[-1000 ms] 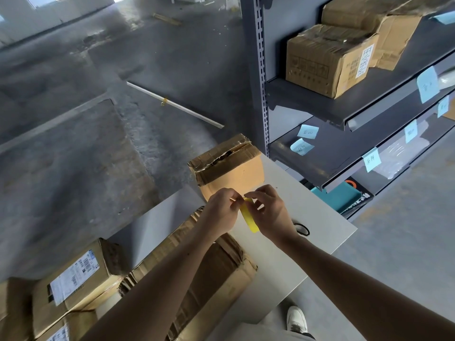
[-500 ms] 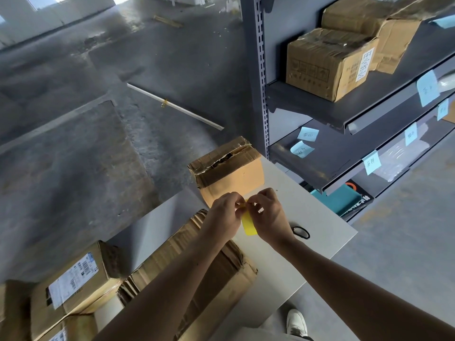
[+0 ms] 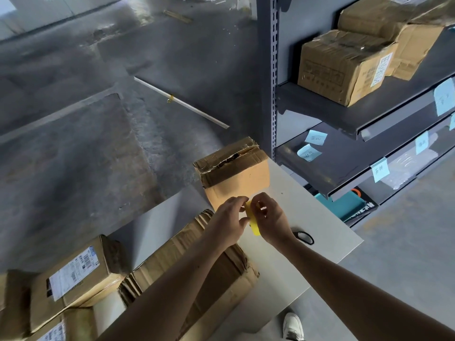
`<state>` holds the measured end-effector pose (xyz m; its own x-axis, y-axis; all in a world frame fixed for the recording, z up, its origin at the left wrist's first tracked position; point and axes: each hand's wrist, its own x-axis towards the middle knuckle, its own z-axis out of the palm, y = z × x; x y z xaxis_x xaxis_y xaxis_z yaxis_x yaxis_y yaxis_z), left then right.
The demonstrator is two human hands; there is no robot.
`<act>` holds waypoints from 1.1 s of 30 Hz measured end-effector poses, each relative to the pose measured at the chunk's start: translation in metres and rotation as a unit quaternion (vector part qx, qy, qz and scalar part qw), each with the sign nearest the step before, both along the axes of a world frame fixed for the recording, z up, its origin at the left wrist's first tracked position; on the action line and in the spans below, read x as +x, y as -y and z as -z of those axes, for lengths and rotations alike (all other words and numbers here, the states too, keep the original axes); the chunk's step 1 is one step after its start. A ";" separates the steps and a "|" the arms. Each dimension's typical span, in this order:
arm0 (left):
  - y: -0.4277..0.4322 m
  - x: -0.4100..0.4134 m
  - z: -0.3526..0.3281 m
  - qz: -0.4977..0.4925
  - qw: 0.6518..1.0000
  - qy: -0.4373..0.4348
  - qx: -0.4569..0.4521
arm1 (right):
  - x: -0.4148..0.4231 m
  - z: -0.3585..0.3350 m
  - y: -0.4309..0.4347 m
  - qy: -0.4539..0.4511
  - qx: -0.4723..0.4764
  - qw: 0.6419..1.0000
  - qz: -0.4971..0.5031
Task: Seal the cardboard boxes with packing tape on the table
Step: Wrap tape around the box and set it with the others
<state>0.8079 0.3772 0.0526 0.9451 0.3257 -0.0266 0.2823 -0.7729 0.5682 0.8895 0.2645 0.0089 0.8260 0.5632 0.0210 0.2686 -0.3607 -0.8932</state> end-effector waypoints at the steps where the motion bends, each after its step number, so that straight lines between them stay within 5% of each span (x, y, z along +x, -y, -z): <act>1: 0.000 0.000 0.001 0.002 1.000 0.000 0.005 | 0.001 -0.001 -0.002 -0.014 0.003 1.000 0.000; 14: -0.021 0.009 0.001 0.011 0.994 -0.065 0.084 | 0.032 0.016 -0.001 0.119 -0.127 0.983 -0.060; 25: -0.037 0.008 0.007 0.018 0.991 -0.093 0.094 | 0.067 0.068 0.004 0.233 -0.308 0.913 -0.133; 33: -0.042 0.010 0.006 0.019 0.991 -0.098 0.085 | 0.075 0.087 0.003 0.217 -0.333 0.908 -0.133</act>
